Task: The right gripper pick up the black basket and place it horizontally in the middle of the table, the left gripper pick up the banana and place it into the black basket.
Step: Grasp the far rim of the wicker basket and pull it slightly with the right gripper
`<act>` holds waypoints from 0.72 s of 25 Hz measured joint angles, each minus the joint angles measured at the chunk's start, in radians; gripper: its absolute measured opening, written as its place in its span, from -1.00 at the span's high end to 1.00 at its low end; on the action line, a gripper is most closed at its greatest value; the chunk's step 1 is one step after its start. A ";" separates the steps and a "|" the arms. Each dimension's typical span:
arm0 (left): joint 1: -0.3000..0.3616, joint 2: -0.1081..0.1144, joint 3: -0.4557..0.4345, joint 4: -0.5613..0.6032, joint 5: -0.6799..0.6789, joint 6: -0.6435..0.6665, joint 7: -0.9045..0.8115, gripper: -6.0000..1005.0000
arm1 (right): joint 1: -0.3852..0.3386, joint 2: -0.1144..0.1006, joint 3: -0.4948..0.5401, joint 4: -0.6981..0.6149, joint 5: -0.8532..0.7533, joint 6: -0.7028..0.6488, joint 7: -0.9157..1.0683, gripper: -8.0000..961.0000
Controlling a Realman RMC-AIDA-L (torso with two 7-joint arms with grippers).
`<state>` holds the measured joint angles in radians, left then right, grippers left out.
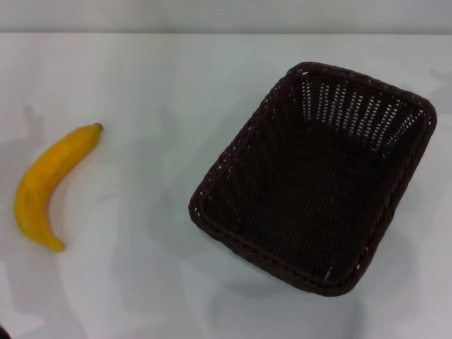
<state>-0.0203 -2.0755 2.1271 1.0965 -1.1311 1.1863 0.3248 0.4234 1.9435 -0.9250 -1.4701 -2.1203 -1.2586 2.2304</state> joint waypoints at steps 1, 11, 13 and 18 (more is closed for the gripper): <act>0.000 0.000 0.001 0.000 0.001 -0.001 0.000 -0.77 | 0.008 0.000 -0.001 0.000 -0.005 -0.014 -0.001 -0.36; 0.007 -0.002 0.023 -0.009 0.001 -0.002 -0.012 -0.77 | 0.051 0.005 -0.053 0.004 -0.032 -0.062 -0.024 -0.54; 0.007 -0.002 0.026 -0.011 0.001 -0.002 -0.012 -0.77 | 0.073 0.001 -0.086 0.012 -0.063 -0.065 -0.023 -0.54; 0.007 -0.002 0.026 -0.014 -0.001 -0.002 -0.012 -0.77 | 0.145 -0.002 -0.113 0.085 -0.118 -0.075 -0.018 -0.53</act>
<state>-0.0138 -2.0770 2.1536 1.0823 -1.1316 1.1845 0.3129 0.5679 1.9414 -1.0378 -1.3851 -2.2382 -1.3334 2.2126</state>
